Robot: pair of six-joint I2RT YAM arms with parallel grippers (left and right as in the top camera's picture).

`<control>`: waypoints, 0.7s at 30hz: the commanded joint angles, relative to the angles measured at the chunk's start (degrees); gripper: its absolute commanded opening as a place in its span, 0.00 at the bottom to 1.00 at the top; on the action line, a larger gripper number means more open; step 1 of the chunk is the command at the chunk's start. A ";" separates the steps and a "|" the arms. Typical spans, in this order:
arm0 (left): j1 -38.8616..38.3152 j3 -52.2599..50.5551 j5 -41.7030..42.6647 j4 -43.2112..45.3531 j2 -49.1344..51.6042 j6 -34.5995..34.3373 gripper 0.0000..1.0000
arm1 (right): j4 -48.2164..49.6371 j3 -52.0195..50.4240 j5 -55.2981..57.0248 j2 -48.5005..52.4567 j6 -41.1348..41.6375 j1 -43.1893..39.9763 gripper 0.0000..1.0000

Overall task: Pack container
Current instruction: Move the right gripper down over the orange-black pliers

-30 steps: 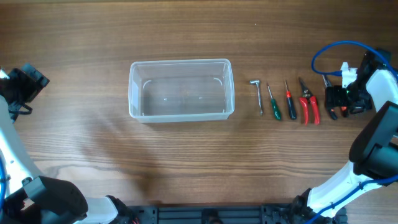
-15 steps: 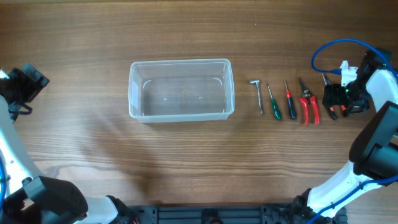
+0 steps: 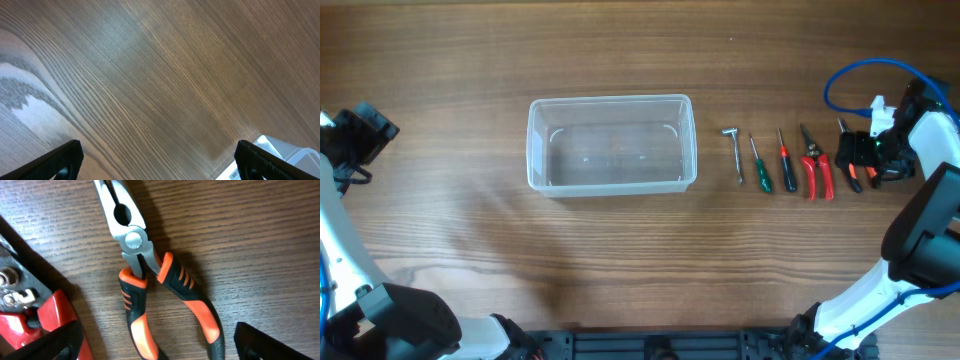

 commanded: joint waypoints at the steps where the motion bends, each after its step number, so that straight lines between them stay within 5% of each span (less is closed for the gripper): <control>1: 0.26 0.37 0.92 -0.02 0.11 -0.94 1.00 | -0.94 3.10 -1.51 -0.96 5.31 -1.42 0.99; 21: 0.26 0.37 0.94 -0.02 0.13 -0.94 1.00 | -2.34 3.89 -3.41 -1.25 -0.48 -8.11 0.79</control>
